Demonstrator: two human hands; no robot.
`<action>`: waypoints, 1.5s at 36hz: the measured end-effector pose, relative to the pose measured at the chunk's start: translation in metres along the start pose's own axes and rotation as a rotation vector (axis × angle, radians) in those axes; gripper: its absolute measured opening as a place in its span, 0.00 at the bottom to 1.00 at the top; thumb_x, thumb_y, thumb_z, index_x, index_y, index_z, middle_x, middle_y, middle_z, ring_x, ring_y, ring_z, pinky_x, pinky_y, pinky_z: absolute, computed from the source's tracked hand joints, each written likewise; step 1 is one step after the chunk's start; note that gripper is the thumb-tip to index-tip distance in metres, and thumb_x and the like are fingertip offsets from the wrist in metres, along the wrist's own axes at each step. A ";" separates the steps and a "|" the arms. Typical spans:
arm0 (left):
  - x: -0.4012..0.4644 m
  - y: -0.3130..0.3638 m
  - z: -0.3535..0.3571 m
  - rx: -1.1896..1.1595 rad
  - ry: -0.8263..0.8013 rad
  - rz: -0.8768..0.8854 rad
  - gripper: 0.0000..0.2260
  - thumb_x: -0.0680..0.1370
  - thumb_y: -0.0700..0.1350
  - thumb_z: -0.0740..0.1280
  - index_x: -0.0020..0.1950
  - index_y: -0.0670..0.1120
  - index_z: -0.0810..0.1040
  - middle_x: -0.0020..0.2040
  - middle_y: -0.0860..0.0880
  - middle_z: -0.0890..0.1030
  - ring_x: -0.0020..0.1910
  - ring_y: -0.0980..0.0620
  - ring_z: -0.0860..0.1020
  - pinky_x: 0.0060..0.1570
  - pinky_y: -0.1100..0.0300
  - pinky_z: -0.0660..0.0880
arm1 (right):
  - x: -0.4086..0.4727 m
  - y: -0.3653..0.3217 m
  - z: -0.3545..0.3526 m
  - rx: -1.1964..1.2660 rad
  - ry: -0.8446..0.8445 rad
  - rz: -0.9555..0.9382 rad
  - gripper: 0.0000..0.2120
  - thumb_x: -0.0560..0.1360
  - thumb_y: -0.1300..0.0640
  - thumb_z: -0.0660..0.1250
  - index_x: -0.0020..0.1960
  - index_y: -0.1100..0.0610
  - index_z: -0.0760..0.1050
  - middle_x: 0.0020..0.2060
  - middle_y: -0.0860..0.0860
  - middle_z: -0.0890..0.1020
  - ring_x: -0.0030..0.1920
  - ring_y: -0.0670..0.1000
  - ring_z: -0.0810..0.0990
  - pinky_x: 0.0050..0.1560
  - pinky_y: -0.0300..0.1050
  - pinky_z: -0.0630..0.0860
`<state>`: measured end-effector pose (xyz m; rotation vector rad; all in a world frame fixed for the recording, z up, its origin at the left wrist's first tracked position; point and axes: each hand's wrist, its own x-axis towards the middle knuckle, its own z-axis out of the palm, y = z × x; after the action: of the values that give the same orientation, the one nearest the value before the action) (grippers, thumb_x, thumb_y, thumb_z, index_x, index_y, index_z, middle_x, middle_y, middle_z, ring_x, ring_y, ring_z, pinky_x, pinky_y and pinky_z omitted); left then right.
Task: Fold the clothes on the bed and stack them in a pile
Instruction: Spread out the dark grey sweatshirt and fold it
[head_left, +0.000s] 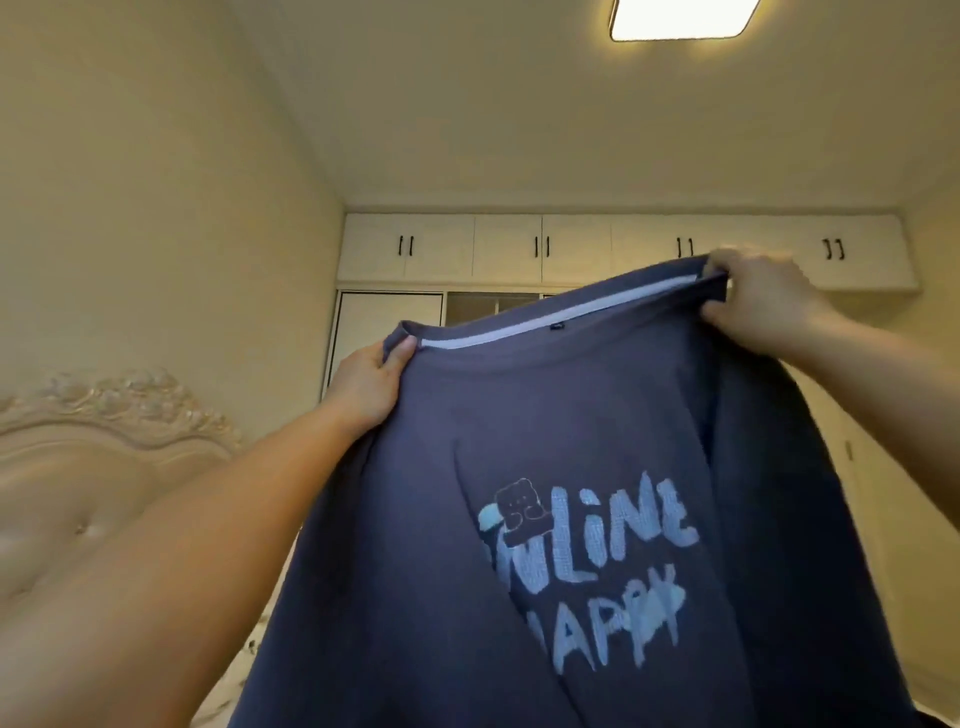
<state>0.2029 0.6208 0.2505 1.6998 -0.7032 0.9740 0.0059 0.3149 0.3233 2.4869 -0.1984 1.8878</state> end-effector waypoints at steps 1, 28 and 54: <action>0.001 0.002 0.000 -0.025 -0.029 -0.019 0.19 0.81 0.56 0.57 0.55 0.45 0.80 0.54 0.42 0.81 0.56 0.45 0.77 0.46 0.60 0.66 | -0.002 -0.006 0.006 0.050 -0.008 0.037 0.09 0.73 0.62 0.66 0.46 0.53 0.67 0.44 0.56 0.72 0.45 0.54 0.68 0.44 0.44 0.62; -0.013 -0.010 0.012 0.158 0.075 0.002 0.19 0.82 0.56 0.54 0.57 0.45 0.78 0.51 0.43 0.81 0.46 0.47 0.75 0.41 0.58 0.65 | -0.067 0.014 0.049 0.629 -0.650 0.850 0.22 0.79 0.44 0.61 0.54 0.64 0.77 0.46 0.60 0.83 0.48 0.58 0.81 0.57 0.55 0.75; -0.074 0.003 0.039 -0.421 -0.563 -0.403 0.13 0.80 0.47 0.58 0.48 0.43 0.81 0.47 0.43 0.82 0.43 0.52 0.80 0.49 0.61 0.75 | -0.112 0.070 0.054 0.345 -0.390 0.474 0.03 0.74 0.59 0.71 0.41 0.56 0.79 0.42 0.57 0.83 0.46 0.58 0.78 0.47 0.49 0.70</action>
<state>0.1738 0.5834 0.1813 1.6445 -0.8111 0.0448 0.0205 0.2516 0.1962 3.2765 -0.5543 1.6490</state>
